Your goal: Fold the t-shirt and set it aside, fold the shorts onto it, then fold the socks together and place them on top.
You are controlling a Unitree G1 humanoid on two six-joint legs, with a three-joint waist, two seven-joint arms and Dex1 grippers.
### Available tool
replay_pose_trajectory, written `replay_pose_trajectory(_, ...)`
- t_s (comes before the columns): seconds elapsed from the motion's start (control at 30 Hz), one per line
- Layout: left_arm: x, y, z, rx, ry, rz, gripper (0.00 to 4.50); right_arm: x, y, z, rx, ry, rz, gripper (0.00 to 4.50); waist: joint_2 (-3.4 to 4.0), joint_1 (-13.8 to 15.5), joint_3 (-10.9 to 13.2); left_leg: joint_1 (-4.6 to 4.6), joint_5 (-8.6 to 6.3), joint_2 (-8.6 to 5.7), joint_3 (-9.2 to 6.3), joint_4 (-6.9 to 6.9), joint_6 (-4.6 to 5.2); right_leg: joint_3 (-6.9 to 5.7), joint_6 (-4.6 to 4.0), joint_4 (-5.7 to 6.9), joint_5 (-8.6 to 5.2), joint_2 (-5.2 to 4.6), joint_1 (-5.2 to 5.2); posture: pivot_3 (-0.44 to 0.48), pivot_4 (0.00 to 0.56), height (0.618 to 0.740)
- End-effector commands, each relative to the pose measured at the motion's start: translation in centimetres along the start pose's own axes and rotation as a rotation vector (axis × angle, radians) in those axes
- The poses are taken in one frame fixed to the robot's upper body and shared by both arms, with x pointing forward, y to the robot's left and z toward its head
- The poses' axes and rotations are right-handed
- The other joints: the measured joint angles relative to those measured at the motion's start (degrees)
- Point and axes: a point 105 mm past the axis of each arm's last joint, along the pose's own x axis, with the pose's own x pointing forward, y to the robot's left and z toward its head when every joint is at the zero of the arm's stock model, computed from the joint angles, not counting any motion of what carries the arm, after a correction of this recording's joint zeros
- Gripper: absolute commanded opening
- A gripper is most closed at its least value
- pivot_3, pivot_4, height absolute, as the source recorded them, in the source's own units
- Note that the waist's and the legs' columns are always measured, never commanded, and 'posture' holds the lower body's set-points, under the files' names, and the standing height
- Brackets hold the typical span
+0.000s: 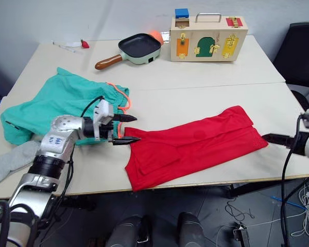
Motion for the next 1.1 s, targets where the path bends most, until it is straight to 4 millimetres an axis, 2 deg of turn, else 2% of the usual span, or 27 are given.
replay_pose_trajectory(0.03,0.5,0.8,0.0,-0.026,0.055,-0.007,4.5,-0.5,1.8,-0.4,0.063,-0.02,-0.004,4.48,0.0,-0.2,0.0,-0.02,-0.03,0.0,0.01,-0.01,-0.06,-0.01,0.01,-0.01,0.01,0.0,-0.01,0.0,0.15,0.74)
replay_pose_trajectory(0.1,0.6,1.4,-0.6,-0.038,0.109,0.0,4.5,0.5,2.5,-1.5,0.084,-0.003,-0.012,4.48,-0.03,-0.3,0.0,0.0,-0.11,0.0,0.06,-0.05,-0.18,-0.01,0.01,0.05,0.01,0.01,-0.07,0.0,0.15,0.74)
replay_pose_trajectory(0.23,0.8,1.9,-1.1,-0.062,0.148,-0.002,4.5,1.9,3.2,-2.2,0.103,0.004,-0.019,4.48,-0.12,-0.3,-0.1,0.02,-0.03,0.05,0.05,-0.05,-0.06,-0.06,-0.02,0.21,-0.01,0.07,-0.13,0.0,0.15,0.74)
replay_pose_trajectory(0.43,1.3,2.1,-1.8,-0.142,0.167,-0.008,4.5,3.9,4.1,-1.8,0.109,-0.015,0.001,4.48,-0.52,-0.3,-0.2,0.03,-0.02,0.03,0.1,0.01,-0.01,-0.01,-0.02,0.22,-0.01,0.02,-0.12,0.0,0.15,0.74)
replay_pose_trajectory(0.47,1.4,2.0,-1.8,-0.152,0.163,-0.017,4.31,4.3,4.3,-1.7,0.108,-0.024,0.006,4.5,-0.55,-0.4,-0.2,0.04,-0.02,0.03,0.1,0.01,-0.02,0.01,-0.02,0.22,-0.01,0.01,-0.11,0.0,0.15,0.74)
replay_pose_trajectory(0.6,1.7,1.2,-2.6,-0.186,0.203,-0.076,3.25,5.6,4.9,-0.9,0.097,-0.053,0.015,3.56,-0.6,-0.7,-0.2,0.07,-0.03,0.03,0.1,0.0,-0.03,0.02,-0.02,0.27,-0.01,0.03,-0.12,0.0,0.15,0.74)
replay_pose_trajectory(0.93,-0.4,-0.6,-3.9,-0.236,0.247,-0.12,0.01,6.5,5.3,1.5,0.048,-0.12,0.029,0.0,-0.58,-1.2,-0.2,0.07,-0.01,0.04,0.13,-0.07,-0.01,0.01,-0.02,0.46,-0.01,0.07,-0.13,0.0,0.15,0.74)
replay_pose_trajectory(1.1,-1.0,-3.0,-2.1,-0.261,0.202,-0.099,0.01,7.5,5.5,4.3,-0.046,-0.203,0.0,0.0,-0.43,-1.7,-0.1,0.07,0.01,0.03,0.16,-0.08,0.02,0.06,-0.01,0.47,-0.01,0.09,-0.13,0.0,0.15,0.74)
